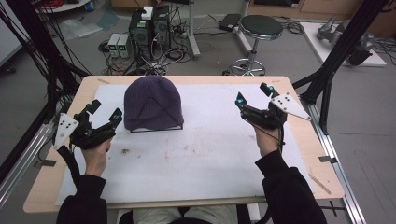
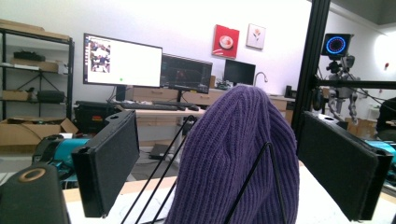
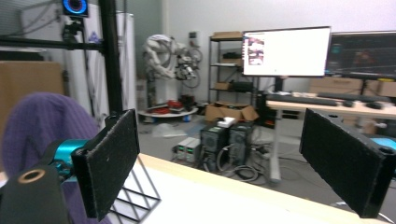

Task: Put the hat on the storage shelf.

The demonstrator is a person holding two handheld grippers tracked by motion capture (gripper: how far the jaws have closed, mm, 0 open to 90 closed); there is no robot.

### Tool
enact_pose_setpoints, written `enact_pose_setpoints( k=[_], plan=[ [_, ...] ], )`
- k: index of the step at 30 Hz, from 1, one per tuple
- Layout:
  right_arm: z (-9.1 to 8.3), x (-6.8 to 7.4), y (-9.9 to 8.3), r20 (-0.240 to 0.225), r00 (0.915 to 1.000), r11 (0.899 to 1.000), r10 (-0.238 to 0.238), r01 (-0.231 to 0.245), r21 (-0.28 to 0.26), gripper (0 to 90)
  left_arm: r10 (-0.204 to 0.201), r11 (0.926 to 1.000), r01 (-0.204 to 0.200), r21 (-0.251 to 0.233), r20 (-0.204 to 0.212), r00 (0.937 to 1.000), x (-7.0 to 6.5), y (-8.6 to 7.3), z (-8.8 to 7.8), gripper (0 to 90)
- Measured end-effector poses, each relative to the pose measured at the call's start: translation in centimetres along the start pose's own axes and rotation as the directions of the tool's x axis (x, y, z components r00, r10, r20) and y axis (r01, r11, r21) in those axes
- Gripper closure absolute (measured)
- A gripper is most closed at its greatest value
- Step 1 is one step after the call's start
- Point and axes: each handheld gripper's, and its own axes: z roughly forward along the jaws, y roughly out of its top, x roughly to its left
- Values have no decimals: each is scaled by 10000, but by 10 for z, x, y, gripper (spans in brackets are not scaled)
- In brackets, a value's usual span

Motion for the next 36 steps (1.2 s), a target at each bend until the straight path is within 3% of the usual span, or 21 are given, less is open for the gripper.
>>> enact_pose_setpoints(
  k=[6, 7, 12, 15, 16, 19, 21, 24, 25, 30, 33, 34, 35, 36],
  plan=[
    [-16, -12, -8, 393, 9992, 9999, -3, -2, 132, 114, 251, 9996, -253, -84, -137, 9996, -3, -2, -11, 136],
    [-22, -15, -13, 674, 9977, 9998, -50, 35, 218, 114, 274, 9996, -276, -73, -207, 9994, -2, -2, -13, 136],
    [-35, -19, -24, 1243, 9921, 9988, -146, 87, 480, 114, 484, 9988, -486, -9, -698, 9964, 0, -4, -22, 136],
    [-41, -19, -30, 1553, 9877, 9992, -166, 108, 379, 114, 411, 9992, -406, 73, -946, 9947, 2, -5, -28, 136],
    [-46, -19, -39, 1911, 9814, 9989, -181, 97, 448, 114, 467, 9989, -465, 40, -1057, 9933, 2, -5, -31, 136],
    [-51, -19, -47, 2208, 9752, 9989, -172, 72, 458, 114, 567, 9983, -548, 178, -1304, 9898, 3, -8, -37, 136],
    [-58, -20, -61, 2612, 9652, 9983, 76, -223, 533, 114, 595, 9981, -565, 244, -1463, 9874, 3, -10, -41, 136],
    [-61, -21, -68, 2714, 9624, 9975, 113, -298, 643, 114, 589, 9981, -548, 297, -1609, 9852, 4, -15, -45, 136],
    [-63, -22, -75, 2780, 9604, 9964, 192, -414, 743, 114, 644, 9974, -574, 433, -1816, 9813, 6, -21, -47, 136],
    [-64, -20, -85, 2942, 9557, 9948, 110, -403, 939, 114, 594, 9965, -450, 710, -2152, 9748, 8, -33, -51, 137],
    [-65, -20, -93, 3144, 9491, 9924, 172, -546, 1105, 114, 675, 9940, -447, 1001, -2370, 9692, 10, -38, -52, 137],
    [-65, -20, -93, 3144, 9491, 9924, 172, -546, 1105, 114, 622, 9934, -360, 1088, -2482, 9667, 10, -39, -52, 137],
    [-66, -21, -102, 3343, 9419, 9885, 320, -793, 1289, 114, 499, 9934, -213, 1126, -2577, 9649, 10, -40, -53, 139],
    [-66, -22, -105, 3362, 9410, 9878, 391, -871, 1289, 114, 418, 9937, -128, 1116, -2614, 9643, 10, -42, -53, 140]
  ],
)
